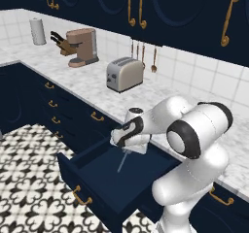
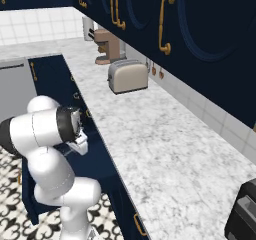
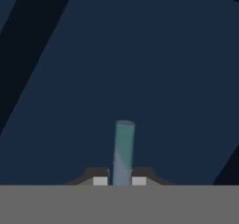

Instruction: Take a straw from the drawer in front and place it inside the glass cup on the dining counter.

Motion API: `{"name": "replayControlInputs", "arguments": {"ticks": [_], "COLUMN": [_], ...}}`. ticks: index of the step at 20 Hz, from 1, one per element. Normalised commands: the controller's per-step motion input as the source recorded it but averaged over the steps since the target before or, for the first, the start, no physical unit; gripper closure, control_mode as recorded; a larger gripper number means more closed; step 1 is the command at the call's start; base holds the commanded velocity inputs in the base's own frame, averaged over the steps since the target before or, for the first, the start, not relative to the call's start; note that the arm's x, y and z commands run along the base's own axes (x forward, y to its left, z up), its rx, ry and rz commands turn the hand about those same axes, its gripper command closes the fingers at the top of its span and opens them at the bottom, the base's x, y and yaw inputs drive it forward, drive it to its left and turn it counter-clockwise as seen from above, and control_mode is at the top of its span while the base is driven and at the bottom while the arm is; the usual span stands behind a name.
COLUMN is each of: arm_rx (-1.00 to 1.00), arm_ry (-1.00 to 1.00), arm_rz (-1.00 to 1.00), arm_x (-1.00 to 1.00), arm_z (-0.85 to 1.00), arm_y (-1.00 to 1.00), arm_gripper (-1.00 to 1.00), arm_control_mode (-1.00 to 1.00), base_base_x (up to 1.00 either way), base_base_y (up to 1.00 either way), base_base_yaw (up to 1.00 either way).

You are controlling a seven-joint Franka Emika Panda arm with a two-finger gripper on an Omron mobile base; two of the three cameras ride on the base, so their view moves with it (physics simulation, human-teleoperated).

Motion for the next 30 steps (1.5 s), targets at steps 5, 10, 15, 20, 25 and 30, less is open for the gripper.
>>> {"name": "replayControlInputs", "arguments": {"ticks": [5,10,15,20,25,30], "arm_rx": [0.02,-0.08,-0.22,-0.17,-0.04,0.00], "arm_ry": [0.11,0.00,-0.15,-0.12,-0.06,0.00], "arm_rz": [0.21,0.17,0.12,0.08,0.01,0.00], "arm_x": [0.12,-0.04,-0.13,-0.15,-0.11,0.00], "arm_z": [1.00,1.00,1.00,0.81,0.39,0.09], "arm_y": [0.24,0.13,0.00,-0.05,-0.28,-0.23], "arm_gripper": [1.00,1.00,1.00,1.00,1.00,1.00], "arm_control_mode": [-1.00,-1.00,-1.00,-1.00,-1.00,-1.00], "base_base_x": [0.00,0.00,0.00,0.00,0.00,0.00], "base_base_y": [0.00,0.00,0.00,0.00,0.00,0.00], "base_base_yaw": [0.00,0.00,0.00,0.00,0.00,0.00]}}
